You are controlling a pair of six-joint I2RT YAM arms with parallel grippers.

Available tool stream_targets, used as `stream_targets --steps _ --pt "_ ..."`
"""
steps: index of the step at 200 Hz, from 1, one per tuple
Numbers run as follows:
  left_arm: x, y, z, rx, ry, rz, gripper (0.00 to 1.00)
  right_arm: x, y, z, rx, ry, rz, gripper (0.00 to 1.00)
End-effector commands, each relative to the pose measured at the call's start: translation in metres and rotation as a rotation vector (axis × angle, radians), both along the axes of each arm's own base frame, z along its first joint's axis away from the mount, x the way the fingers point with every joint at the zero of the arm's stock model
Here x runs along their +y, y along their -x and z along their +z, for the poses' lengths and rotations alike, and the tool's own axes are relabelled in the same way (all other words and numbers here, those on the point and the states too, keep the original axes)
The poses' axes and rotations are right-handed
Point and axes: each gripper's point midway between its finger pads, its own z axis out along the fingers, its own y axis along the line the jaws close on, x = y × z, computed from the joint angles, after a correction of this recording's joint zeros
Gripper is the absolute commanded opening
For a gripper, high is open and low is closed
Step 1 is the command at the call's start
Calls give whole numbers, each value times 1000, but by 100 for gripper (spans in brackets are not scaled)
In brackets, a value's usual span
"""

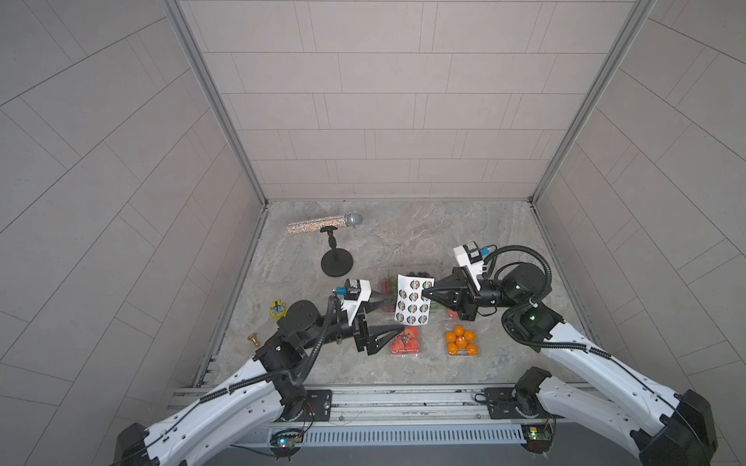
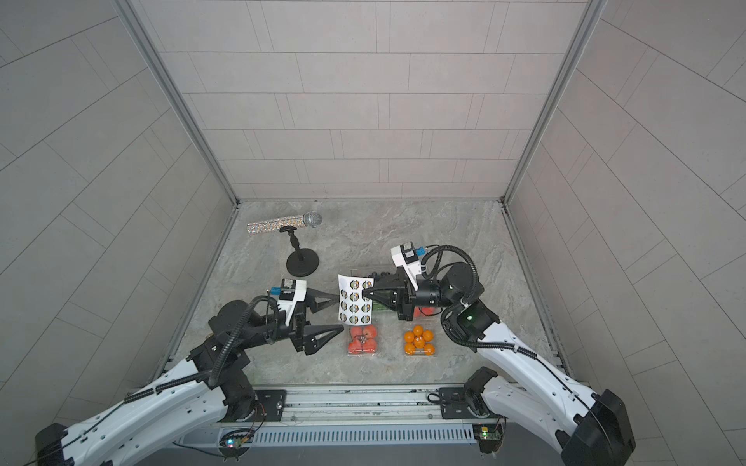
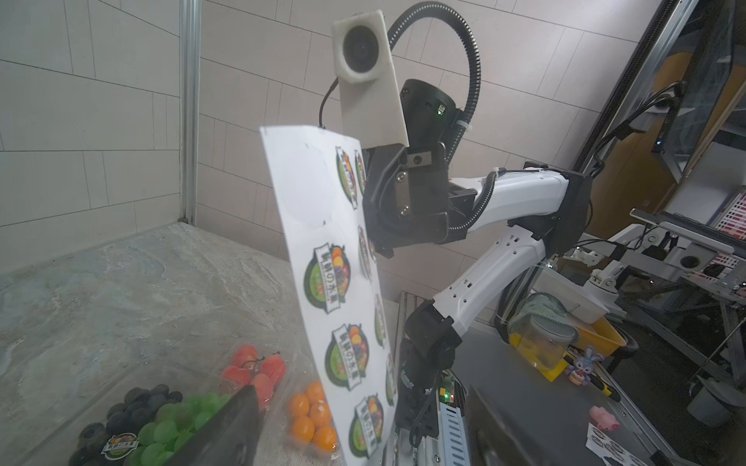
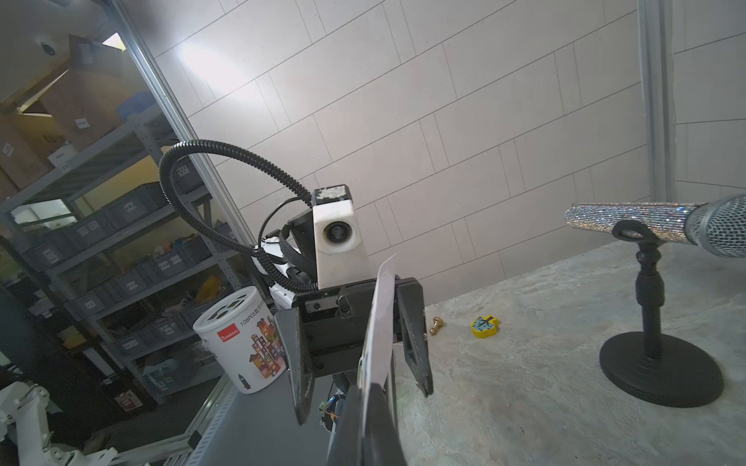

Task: Label fruit boxes
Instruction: Adjust the label sticker.

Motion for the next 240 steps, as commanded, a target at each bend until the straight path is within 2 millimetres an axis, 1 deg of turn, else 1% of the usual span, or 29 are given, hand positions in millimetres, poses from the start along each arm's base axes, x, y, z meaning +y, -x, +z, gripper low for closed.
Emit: stream_targets --steps 1,23,39,46,64,79,101,115,124,140,182,190,198,213,221,229,239,240 --pt "-1 -2 17 -72 35 6 83 0 9 11 -40 -36 47 0" --pt "-3 -5 19 -68 54 6 78 2 5 9 -31 -29 45 0" --pt "-4 -4 22 -72 68 -2 67 3 3 7 -29 -22 40 0" --pt "-3 -4 23 -76 76 1 64 3 3 5 -29 -19 38 0" --pt "-1 -6 26 -77 87 24 53 4 0 2 -25 -4 27 0" --pt "-1 -7 25 -76 82 24 48 5 -2 -1 -19 8 19 0" --pt "-1 -8 26 -75 90 28 35 5 -3 -2 -22 14 12 0" --pt "-1 -8 26 -74 89 31 28 5 -4 -4 -20 19 8 0" --pt "-1 -9 26 -73 90 36 22 5 -5 -5 -22 22 1 0" --pt "-1 -9 25 -70 91 37 14 5 -7 -6 -23 27 -7 0" --pt "0 -12 21 -59 84 52 0 5 -7 -7 -22 29 -14 0" --pt "0 -12 21 -58 84 53 0 5 -7 -7 -22 26 -16 0" --pt "-1 -12 22 -58 86 51 0 4 -7 -7 -21 24 -18 6" --pt "-1 -13 22 -51 90 54 0 3 -8 -7 -18 18 -28 26" --pt "-1 -13 22 -50 92 53 0 3 -8 -7 -16 9 -31 33" --pt "-1 -12 23 -47 96 47 0 3 -7 -6 -11 -8 -30 38" --pt "-2 -10 23 -46 104 32 0 2 -6 2 -18 -42 -26 41" --pt "-2 -10 24 -45 105 31 0 2 -6 -3 -7 -37 -25 41"
